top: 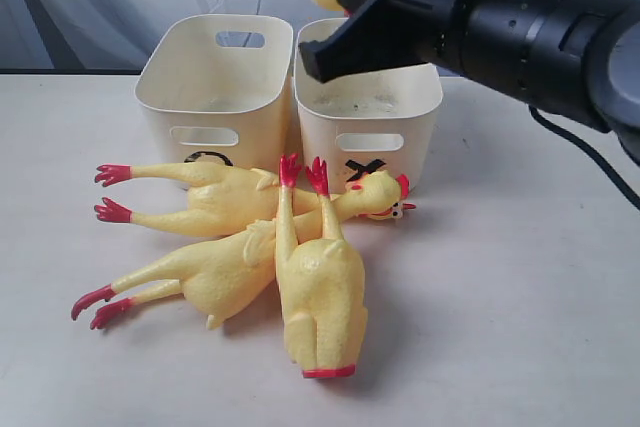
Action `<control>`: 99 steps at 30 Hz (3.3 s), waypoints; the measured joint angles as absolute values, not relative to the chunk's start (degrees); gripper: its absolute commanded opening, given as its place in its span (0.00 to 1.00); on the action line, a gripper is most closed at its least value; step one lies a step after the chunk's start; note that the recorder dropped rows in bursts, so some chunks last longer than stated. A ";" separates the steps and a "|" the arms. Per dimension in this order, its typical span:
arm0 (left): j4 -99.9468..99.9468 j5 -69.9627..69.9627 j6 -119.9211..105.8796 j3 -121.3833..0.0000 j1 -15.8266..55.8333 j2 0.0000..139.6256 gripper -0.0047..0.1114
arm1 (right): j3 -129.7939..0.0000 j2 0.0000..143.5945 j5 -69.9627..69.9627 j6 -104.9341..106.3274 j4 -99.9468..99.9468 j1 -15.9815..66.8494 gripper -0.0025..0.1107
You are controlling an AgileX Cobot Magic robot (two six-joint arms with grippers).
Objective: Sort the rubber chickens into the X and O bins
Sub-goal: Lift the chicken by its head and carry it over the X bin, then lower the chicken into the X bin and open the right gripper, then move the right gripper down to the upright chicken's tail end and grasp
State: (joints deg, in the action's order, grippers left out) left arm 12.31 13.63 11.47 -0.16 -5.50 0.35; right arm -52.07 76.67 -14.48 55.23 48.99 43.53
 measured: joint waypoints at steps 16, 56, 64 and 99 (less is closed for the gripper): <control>12.31 13.63 11.47 -0.16 -5.50 0.35 0.04 | -52.07 82.00 -26.47 83.64 79.64 43.53 0.01; 12.31 13.63 11.47 -0.16 -5.50 0.35 0.04 | -58.39 98.01 -32.33 83.78 75.78 43.53 0.57; 12.31 13.63 11.47 -0.16 -5.50 0.35 0.04 | -58.39 97.75 -32.52 83.78 77.92 43.53 0.57; 12.31 13.63 11.47 -0.16 -5.50 0.35 0.04 | -38.56 80.55 -23.91 96.25 99.91 60.58 0.57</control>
State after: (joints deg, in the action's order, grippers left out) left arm 12.31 13.63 11.47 -0.16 -5.50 0.35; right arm -38.56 80.55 -23.91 96.25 99.91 60.58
